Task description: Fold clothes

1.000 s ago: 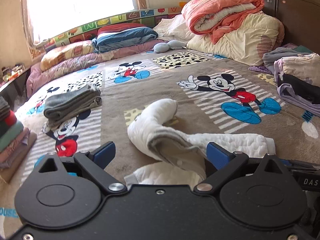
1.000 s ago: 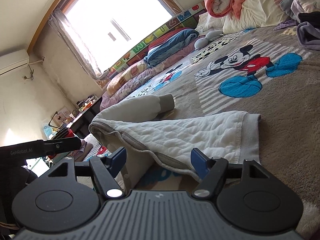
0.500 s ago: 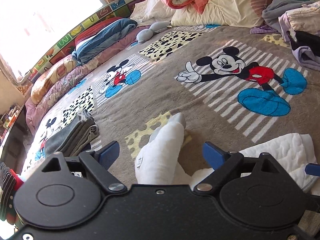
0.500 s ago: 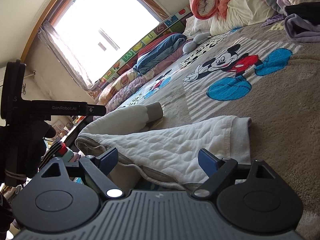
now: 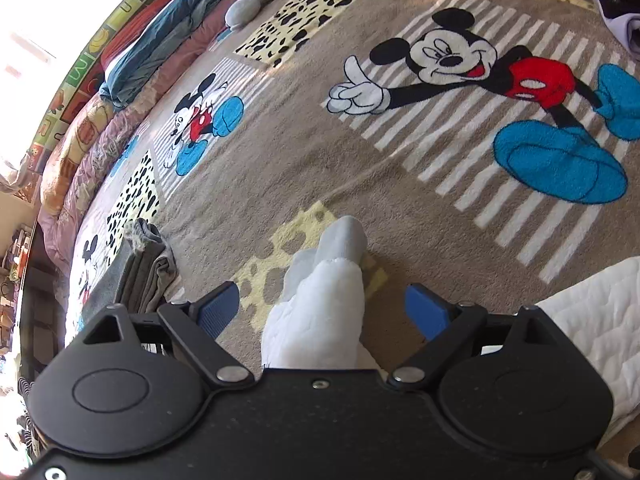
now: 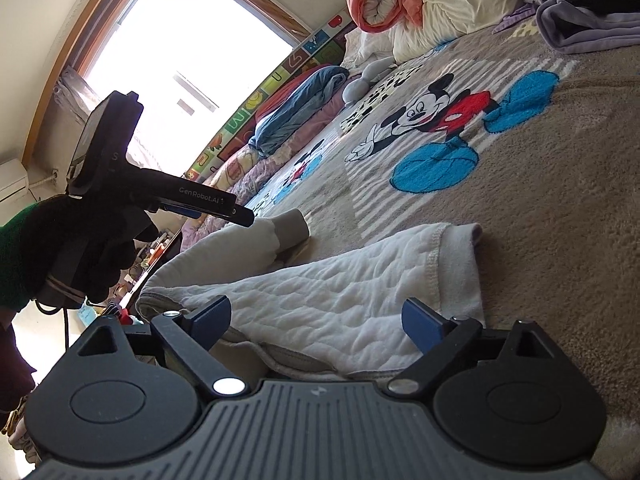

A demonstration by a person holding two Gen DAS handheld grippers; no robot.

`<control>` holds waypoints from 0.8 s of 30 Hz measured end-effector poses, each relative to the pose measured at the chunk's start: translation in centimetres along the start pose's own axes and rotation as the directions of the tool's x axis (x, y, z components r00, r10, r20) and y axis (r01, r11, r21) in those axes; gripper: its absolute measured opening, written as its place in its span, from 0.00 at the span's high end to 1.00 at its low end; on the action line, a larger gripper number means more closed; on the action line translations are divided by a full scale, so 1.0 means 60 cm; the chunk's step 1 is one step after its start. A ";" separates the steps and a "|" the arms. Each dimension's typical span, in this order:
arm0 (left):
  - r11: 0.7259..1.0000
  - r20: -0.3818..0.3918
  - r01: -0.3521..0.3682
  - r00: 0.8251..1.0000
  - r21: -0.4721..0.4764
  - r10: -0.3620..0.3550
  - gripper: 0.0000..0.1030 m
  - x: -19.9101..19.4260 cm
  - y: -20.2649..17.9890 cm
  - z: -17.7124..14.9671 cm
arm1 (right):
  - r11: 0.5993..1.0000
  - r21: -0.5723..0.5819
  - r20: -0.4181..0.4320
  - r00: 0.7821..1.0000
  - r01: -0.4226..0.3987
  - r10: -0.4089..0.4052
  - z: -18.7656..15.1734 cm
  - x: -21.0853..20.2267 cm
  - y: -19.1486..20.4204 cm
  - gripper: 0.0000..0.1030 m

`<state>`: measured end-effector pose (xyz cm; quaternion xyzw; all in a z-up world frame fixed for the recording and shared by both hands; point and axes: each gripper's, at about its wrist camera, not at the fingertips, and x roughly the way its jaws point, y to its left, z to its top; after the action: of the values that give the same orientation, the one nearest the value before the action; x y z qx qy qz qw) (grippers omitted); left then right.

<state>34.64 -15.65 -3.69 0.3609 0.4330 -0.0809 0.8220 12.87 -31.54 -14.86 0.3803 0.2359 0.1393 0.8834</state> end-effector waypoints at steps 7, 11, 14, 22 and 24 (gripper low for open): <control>0.999 -0.107 -0.029 0.994 0.029 0.032 0.46 0.057 -0.012 0.012 | 1.000 0.018 -0.009 1.000 0.002 -0.002 0.000 0.006 -0.006 0.10; 0.999 -0.103 -0.044 0.994 0.017 0.045 0.79 0.061 -0.014 0.004 | 0.999 0.032 -0.017 1.000 0.002 -0.002 0.001 0.010 -0.010 0.10; 0.999 -0.058 -0.049 0.997 -0.018 0.048 0.84 0.043 -0.002 -0.001 | 0.999 0.037 -0.017 1.000 0.004 -0.003 0.000 0.012 -0.011 0.10; 0.979 0.100 -0.015 0.994 -0.205 0.036 0.86 -0.049 0.081 -0.022 | 1.000 0.031 -0.015 1.000 -0.004 0.004 -0.001 0.013 -0.008 0.10; 0.968 0.165 0.013 0.986 -0.250 0.029 0.87 -0.088 0.103 -0.026 | 1.000 0.025 -0.017 1.000 -0.008 0.009 -0.003 0.013 -0.005 0.10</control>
<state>33.15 -11.06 3.03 0.2480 0.3676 -0.0525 0.8948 13.48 -31.32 -15.45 0.3913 0.2435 0.1432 0.8758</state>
